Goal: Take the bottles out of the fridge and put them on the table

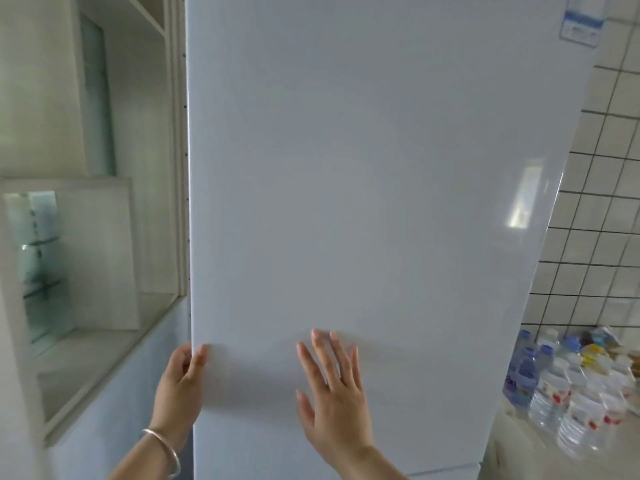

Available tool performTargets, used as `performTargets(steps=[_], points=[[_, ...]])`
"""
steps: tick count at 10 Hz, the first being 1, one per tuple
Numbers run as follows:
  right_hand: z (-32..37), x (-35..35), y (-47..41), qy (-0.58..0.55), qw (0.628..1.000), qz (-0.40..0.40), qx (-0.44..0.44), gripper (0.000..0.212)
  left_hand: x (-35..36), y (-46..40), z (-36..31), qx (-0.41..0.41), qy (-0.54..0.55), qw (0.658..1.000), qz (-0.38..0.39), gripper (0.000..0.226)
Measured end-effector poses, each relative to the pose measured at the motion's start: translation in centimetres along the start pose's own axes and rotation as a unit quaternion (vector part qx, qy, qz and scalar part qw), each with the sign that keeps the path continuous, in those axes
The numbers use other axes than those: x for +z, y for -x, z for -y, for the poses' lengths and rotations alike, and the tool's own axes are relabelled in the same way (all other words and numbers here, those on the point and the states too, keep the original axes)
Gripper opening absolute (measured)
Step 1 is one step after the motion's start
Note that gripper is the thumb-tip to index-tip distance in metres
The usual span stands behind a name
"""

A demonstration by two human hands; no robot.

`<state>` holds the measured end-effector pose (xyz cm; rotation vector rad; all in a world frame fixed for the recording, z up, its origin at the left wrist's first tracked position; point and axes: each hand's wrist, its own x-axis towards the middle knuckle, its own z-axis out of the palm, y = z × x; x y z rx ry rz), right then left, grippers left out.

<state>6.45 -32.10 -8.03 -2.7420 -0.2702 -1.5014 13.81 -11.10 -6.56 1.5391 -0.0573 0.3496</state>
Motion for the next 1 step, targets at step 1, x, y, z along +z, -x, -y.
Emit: performTargets(steps=[1], points=[[-0.61,-2.21,1.32,-0.102,0.991,-0.061,0.060,0.054,-0.66,1.02,0.27,-0.040,-0.052,0.997,-0.031,0.057]])
